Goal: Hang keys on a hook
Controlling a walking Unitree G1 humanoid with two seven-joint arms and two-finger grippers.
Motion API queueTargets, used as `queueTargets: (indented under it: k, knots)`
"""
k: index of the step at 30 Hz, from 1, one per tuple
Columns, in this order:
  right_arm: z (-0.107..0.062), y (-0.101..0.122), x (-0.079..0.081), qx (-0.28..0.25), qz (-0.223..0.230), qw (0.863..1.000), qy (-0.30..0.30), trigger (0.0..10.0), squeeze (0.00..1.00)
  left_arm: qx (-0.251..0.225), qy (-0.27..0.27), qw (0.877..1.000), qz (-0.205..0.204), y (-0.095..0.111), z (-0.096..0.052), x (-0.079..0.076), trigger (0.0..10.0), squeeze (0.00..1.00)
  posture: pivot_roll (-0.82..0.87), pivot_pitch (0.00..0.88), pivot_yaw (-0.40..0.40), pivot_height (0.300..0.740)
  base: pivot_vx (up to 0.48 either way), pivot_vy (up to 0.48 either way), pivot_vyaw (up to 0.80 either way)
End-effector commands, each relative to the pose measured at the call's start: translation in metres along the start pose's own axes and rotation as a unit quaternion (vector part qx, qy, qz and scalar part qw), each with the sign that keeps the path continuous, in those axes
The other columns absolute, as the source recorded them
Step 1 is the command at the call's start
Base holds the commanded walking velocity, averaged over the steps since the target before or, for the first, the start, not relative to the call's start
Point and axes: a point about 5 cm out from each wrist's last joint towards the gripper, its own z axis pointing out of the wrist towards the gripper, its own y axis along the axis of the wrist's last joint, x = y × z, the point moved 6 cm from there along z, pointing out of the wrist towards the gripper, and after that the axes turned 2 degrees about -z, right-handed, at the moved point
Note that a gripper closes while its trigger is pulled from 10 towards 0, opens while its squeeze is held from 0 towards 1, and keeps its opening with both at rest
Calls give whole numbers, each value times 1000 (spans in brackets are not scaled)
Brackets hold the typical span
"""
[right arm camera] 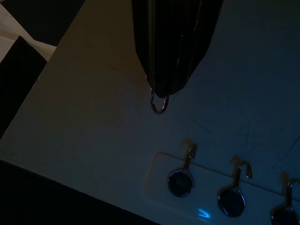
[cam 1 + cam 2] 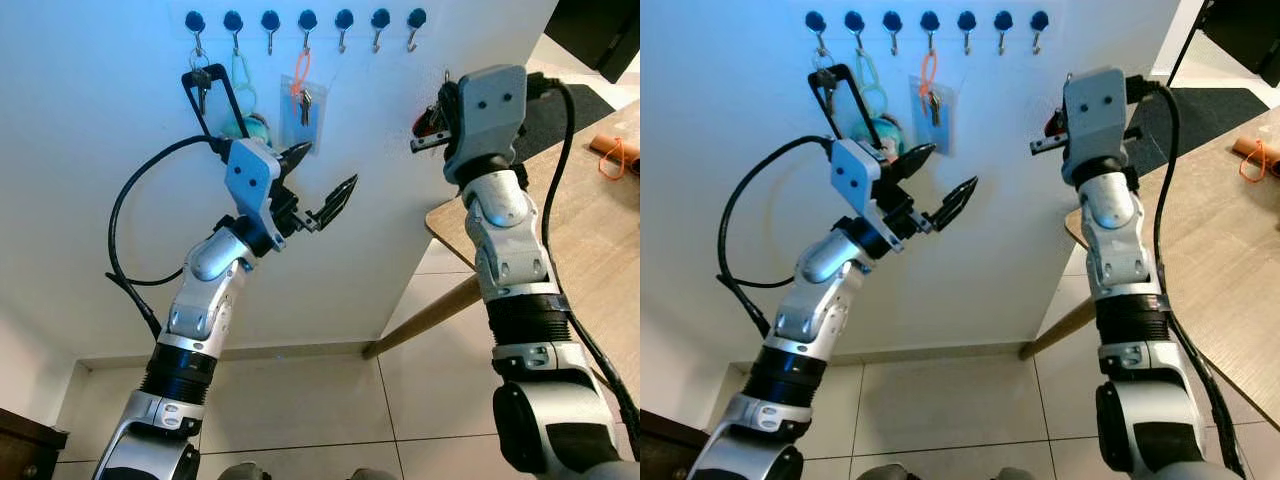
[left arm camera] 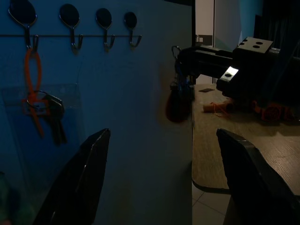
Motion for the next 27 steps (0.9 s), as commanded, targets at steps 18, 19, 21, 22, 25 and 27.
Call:
queueTargets:
  k: [18, 19, 21, 22, 25, 27]
  knots:
    - [19, 14, -5, -10, -47, 999, 24, 10000, 0, -15, -11, 1000, 2, 13, 7, -6, 10000, 0, 59, 74, -6, 740, 0, 0, 0]
    - [20, 14, -4, -10, -50, 998, 27, 10000, 0, -16, -11, 1000, 2, 13, 8, -6, 10000, 0, 58, 73, -6, 740, 0, 0, 0]
    - [22, 14, -3, -9, -56, 998, 34, 10000, 0, -17, -11, 1000, 2, 14, 8, -6, 10000, 0, 58, 73, -6, 740, 0, 0, 0]
    - [23, 15, -2, -9, -60, 998, 37, 10000, 0, -19, -11, 1000, 2, 15, 9, -6, 10000, 0, 58, 72, -7, 740, 0, 0, 0]
    - [26, 17, -2, -11, -67, 997, 41, 10000, 0, -26, -13, 1000, 1, 19, 11, -8, 10000, 0, 58, 71, -8, 740, 0, 0, 0]
    - [28, 18, -1, -13, -70, 996, 44, 10000, 0, -30, -14, 999, 1, 22, 13, -9, 10000, 0, 58, 70, -8, 740, 0, 0, 0]
